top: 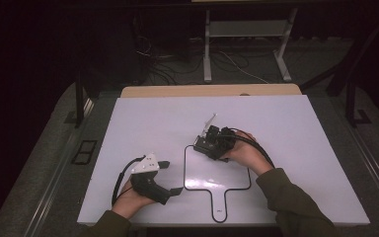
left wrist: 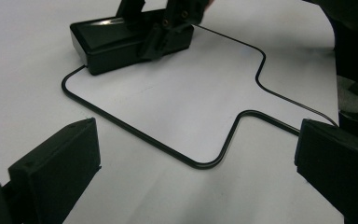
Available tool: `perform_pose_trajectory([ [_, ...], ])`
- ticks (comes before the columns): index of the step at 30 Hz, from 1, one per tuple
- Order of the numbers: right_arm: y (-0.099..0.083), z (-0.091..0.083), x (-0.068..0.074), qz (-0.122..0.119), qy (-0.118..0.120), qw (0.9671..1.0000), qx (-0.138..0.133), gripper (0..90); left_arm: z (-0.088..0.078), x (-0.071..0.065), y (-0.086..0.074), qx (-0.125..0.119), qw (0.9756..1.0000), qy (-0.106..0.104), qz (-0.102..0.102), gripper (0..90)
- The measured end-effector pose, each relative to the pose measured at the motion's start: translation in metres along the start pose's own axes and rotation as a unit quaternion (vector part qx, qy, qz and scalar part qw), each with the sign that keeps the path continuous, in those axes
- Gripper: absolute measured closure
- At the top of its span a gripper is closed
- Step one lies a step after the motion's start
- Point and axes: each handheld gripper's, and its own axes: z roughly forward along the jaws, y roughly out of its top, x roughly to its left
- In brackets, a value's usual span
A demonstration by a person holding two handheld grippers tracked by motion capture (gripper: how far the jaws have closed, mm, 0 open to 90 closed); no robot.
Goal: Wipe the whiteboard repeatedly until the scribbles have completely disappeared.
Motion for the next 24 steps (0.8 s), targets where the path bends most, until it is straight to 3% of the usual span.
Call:
perform_pose_trajectory([
  [3,-0.003,-0.001,0.001,-0.001,0.002,1.0000,0.000,38.9,0.000,0.000,0.000,0.000,1.0000,0.000,0.000,0.0],
  [11,-0.015,-0.003,-0.020,0.030,-0.016,0.9994,0.005,38.9,0.001,0.000,0.000,-0.001,1.0000,0.000,0.000,0.0],
  [15,-0.015,-0.004,-0.016,0.022,-0.022,0.9995,0.006,38.9,0.001,0.000,0.000,0.000,1.0000,-0.001,0.001,0.0],
  [20,-0.014,-0.005,-0.004,0.010,-0.006,0.9999,0.001,38.9,0.001,0.000,0.000,0.001,1.0000,-0.001,0.001,0.0],
  [24,-0.017,-0.005,-0.014,0.023,-0.015,0.9996,0.002,39.0,0.000,0.000,0.000,0.001,1.0000,0.000,0.001,0.0],
])
